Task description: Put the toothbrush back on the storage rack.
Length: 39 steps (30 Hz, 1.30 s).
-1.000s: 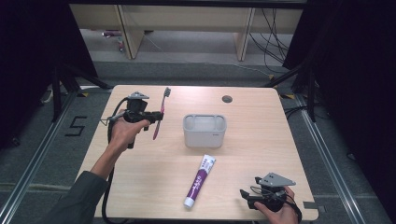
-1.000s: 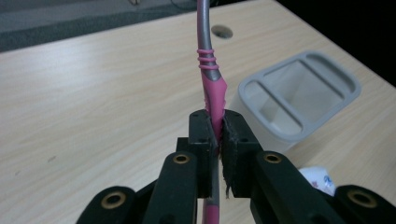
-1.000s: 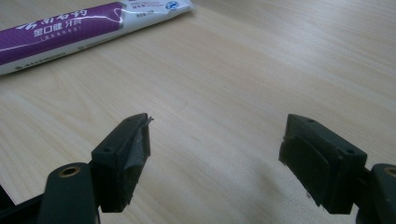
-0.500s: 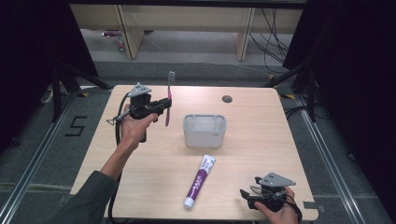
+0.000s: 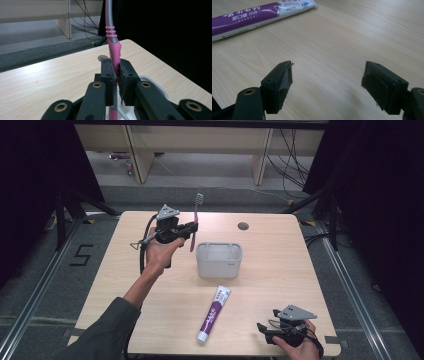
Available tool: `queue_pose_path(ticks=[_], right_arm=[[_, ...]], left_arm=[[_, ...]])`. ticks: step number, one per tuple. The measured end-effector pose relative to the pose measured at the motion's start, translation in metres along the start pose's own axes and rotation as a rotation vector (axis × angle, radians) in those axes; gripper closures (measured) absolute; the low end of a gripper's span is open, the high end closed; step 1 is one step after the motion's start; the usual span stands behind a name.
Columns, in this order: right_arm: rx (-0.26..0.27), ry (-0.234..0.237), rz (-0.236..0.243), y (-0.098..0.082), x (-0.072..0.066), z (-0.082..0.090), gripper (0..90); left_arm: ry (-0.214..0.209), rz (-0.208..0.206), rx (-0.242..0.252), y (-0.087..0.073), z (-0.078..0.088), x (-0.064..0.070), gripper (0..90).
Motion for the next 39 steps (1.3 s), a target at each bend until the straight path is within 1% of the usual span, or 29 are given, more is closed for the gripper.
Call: queue_pose_path(ticks=[1, 5, 6, 7, 10, 11, 16, 17, 18, 19, 21, 22, 24, 25, 27, 29, 33, 34, 35, 36, 39], right_arm=[[0.003, -0.005, 0.017, 0.0, 0.002, 0.0, 24.2], [0.009, -0.001, 0.016, 0.001, 0.001, 0.0, 24.2], [0.005, 0.004, -0.003, 0.0, 0.0, 0.0, 24.2], [0.014, -0.001, 0.012, 0.001, 0.001, 0.0, 24.2], [0.011, -0.002, 0.014, 0.001, 0.001, 0.001, 24.2], [0.012, -0.003, 0.02, 0.001, 0.002, 0.001, 24.2], [0.013, -0.001, 0.02, 0.001, 0.002, 0.001, 24.2], [0.011, 0.01, 0.017, 0.001, 0.001, 0.001, 24.2], [0.011, 0.009, 0.012, 0.001, 0.001, 0.001, 24.3], [0.013, -0.003, 0.018, 0.001, 0.002, 0.001, 24.2], [0.011, 0.003, 0.013, 0.0, 0.002, 0.001, 24.2], [0.013, -0.002, 0.024, 0.0, 0.003, 0.001, 24.2], [0.005, -0.001, -0.003, -0.001, 0.001, 0.002, 24.2], [0.011, -0.006, 0.027, 0.0, 0.003, 0.002, 24.2], [0.004, -0.001, -0.003, -0.001, 0.001, 0.002, 24.2], [0.003, -0.002, -0.001, -0.001, 0.001, 0.002, 24.2], [0.001, 0.004, -0.007, -0.002, 0.0, 0.002, 24.2], [0.008, -0.003, 0.018, -0.001, 0.002, 0.002, 24.2], [0.004, 0.002, 0.0, -0.001, 0.0, 0.002, 24.2], [0.002, 0.005, -0.006, -0.002, 0.0, 0.002, 24.2], [0.002, 0.008, -0.006, -0.002, 0.0, 0.001, 24.2]], left_arm=[[-0.001, 0.003, -0.001, 0.001, -0.002, 0.001, 82.5], [0.002, 0.007, 0.002, 0.002, -0.012, 0.005, 82.4], [0.006, 0.005, 0.003, 0.002, -0.014, 0.005, 82.5], [0.009, 0.007, 0.005, 0.002, -0.016, 0.006, 82.5], [0.014, 0.017, 0.008, 0.002, -0.021, 0.007, 82.4], [0.014, 0.021, 0.007, 0.001, -0.022, 0.007, 82.5], [0.026, 0.02, -0.011, -0.006, -0.033, 0.006, 82.5], [0.028, 0.019, -0.013, -0.008, -0.034, 0.006, 82.5], [0.028, 0.021, -0.012, -0.009, -0.036, 0.006, 82.5], [0.023, 0.023, -0.01, -0.01, -0.037, 0.007, 82.5], [0.023, 0.015, -0.016, -0.013, -0.038, 0.008, 82.5], [0.026, 0.009, -0.018, -0.014, -0.039, 0.008, 82.5], [0.022, 0.017, -0.012, -0.016, -0.04, 0.008, 82.4], [0.023, 0.016, -0.01, -0.016, -0.04, 0.008, 82.4], [0.022, 0.02, 0.001, -0.017, -0.039, 0.008, 82.4], [0.026, 0.016, -0.004, -0.022, -0.04, 0.009, 82.4], [0.031, 0.031, -0.005, -0.031, -0.042, 0.006, 82.4], [0.03, 0.034, -0.007, -0.033, -0.043, 0.005, 82.4], [0.03, 0.037, -0.009, -0.036, -0.043, 0.005, 82.4], [0.034, 0.038, -0.009, -0.038, -0.044, 0.005, 82.4], [0.03, 0.04, -0.013, -0.042, -0.046, 0.005, 82.4]])
Point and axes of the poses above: each handheld gripper's, and its own axes: z roughly backward along the jaws, y roughly out of its top, x roughly to its right, the point moved 9 cm from there along -z, roughly forward along the jaws, and after that the axes turned 4 degrees about -x, right-handed, at the moved point
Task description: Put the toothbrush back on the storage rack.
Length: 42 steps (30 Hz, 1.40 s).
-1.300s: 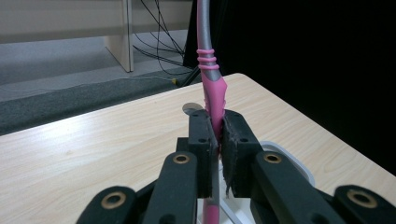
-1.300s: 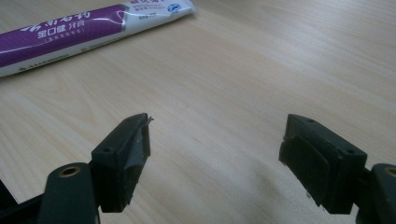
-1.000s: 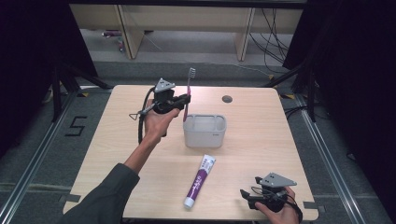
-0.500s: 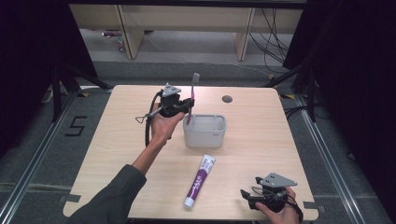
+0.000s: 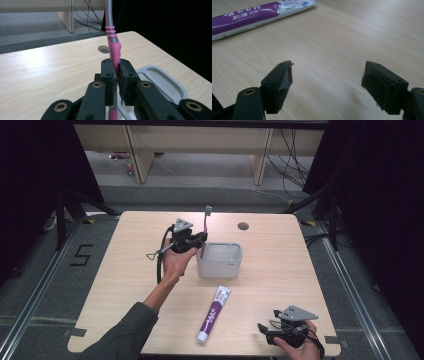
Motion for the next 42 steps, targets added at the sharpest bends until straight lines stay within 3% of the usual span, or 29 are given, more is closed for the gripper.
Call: queue_pose_path(ticks=[2, 8, 18, 25, 42], right_arm=[[0.002, -0.016, 0.025, 0.001, 0.003, 0.001, 24.2], [-0.002, -0.001, 0.01, 0.0, 0.001, 0.0, 24.2], [0.001, -0.012, 0.025, 0.0, 0.003, 0.0, 24.2], [0.003, -0.011, 0.024, 0.0, 0.002, 0.0, 24.2], [0.002, -0.01, 0.025, 0.0, 0.002, 0.0, 24.2]], left_arm=[[0.003, 0.005, 0.001, -0.003, -0.001, 0.0, 82.4], [0.008, 0.018, -0.01, -0.014, -0.002, -0.002, 82.4], [0.014, 0.013, -0.034, -0.027, -0.005, -0.004, 82.3], [0.027, -0.008, -0.042, -0.029, -0.005, -0.001, 82.2], [0.037, 0.005, -0.083, -0.036, -0.009, -0.005, 80.9]])
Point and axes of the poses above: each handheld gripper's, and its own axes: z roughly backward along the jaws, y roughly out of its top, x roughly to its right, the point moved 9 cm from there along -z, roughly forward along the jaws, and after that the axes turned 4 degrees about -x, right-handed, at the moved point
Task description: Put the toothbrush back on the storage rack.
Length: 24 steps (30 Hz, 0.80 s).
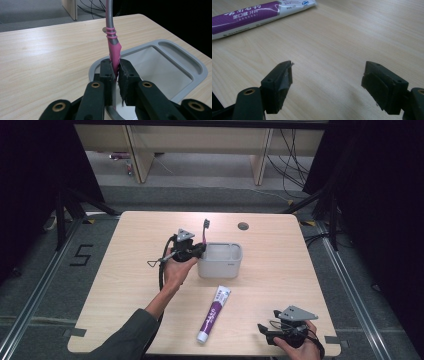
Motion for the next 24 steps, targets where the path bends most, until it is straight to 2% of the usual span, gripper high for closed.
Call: queue_pose_path(ticks=[8, 10, 12, 13, 15, 16, 18, 21, 24], right_arm=[[-0.001, 0.001, -0.001, 0.0, 0.0, 0.0, 24.2], [-0.002, 0.002, -0.001, 0.0, 0.0, 0.0, 24.2], [-0.005, 0.013, -0.004, -0.001, -0.001, -0.001, 24.2], [-0.006, 0.012, -0.003, -0.001, -0.001, -0.001, 24.2], [-0.006, 0.012, -0.004, -0.001, -0.001, -0.001, 24.2], [-0.005, 0.002, 0.0, -0.001, 0.0, 0.0, 24.2], [-0.006, 0.011, -0.005, -0.001, -0.001, -0.001, 24.1], [-0.005, 0.002, -0.001, -0.001, 0.0, -0.001, 24.1], [-0.007, 0.002, -0.004, -0.001, 0.0, -0.001, 24.1]], left_arm=[[-0.007, -0.002, 0.0, 0.001, 0.002, 0.003, 73.1], [-0.012, -0.014, -0.007, 0.002, 0.006, 0.005, 63.9], [0.019, -0.023, -0.011, 0.004, 0.01, 0.006, 51.1], [0.025, -0.035, -0.02, 0.004, 0.012, 0.004, 47.8], [0.042, -0.026, -0.038, 0.004, 0.015, 0.003, 43.0], [0.046, -0.015, -0.027, 0.004, 0.016, 0.002, 40.8], [0.058, -0.013, -0.037, 0.004, 0.019, -0.002, 37.6], [0.054, -0.006, -0.043, 0.004, 0.025, -0.005, 35.6], [0.054, -0.025, -0.061, 0.003, 0.033, -0.008, 34.1]])
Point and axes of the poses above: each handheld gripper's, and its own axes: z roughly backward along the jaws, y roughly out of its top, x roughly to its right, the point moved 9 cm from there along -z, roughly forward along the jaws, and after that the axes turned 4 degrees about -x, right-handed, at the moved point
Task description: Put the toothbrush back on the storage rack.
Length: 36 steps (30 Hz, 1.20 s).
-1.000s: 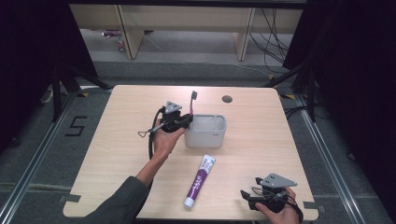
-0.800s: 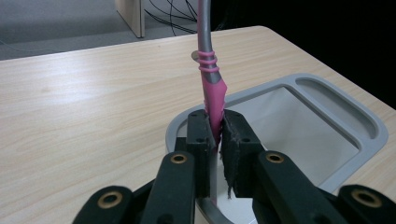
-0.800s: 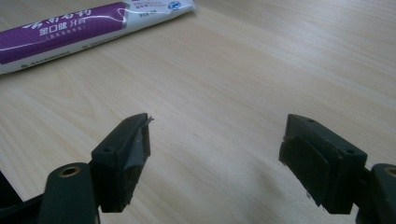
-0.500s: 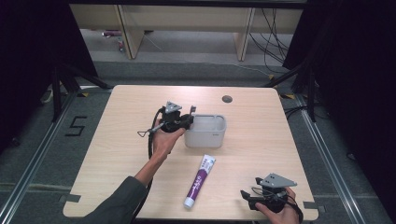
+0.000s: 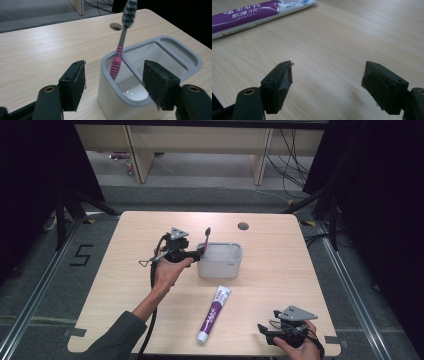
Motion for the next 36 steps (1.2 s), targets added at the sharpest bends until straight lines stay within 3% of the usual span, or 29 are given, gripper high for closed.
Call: queue_pose_path(ticks=[5, 14, 18, 27, 31, 36], right_arm=[[-0.003, 0.004, -0.002, 0.0, -0.001, 0.0, 24.1], [-0.009, 0.006, -0.022, -0.001, -0.003, -0.001, 24.1], [-0.004, 0.001, 0.001, 0.0, -0.001, -0.001, 24.1], [-0.006, -0.001, -0.001, 0.0, -0.001, -0.001, 24.1], [-0.01, -0.004, 0.0, -0.001, -0.001, -0.001, 24.1], [-0.009, 0.005, -0.006, -0.001, -0.002, -0.002, 24.1]], left_arm=[[-0.018, -0.026, 0.001, -0.002, 0.017, 0.0, 32.5], [-0.068, -0.022, -0.003, -0.014, 0.049, 0.001, 26.6], [-0.083, -0.05, -0.033, -0.027, 0.061, 0.0, 25.1], [-0.119, -0.049, -0.045, -0.056, 0.081, -0.003, 17.7], [-0.14, -0.029, -0.037, -0.069, 0.089, -0.003, 17.2], [-0.159, -0.042, -0.045, -0.086, 0.097, -0.004, 17.1]])
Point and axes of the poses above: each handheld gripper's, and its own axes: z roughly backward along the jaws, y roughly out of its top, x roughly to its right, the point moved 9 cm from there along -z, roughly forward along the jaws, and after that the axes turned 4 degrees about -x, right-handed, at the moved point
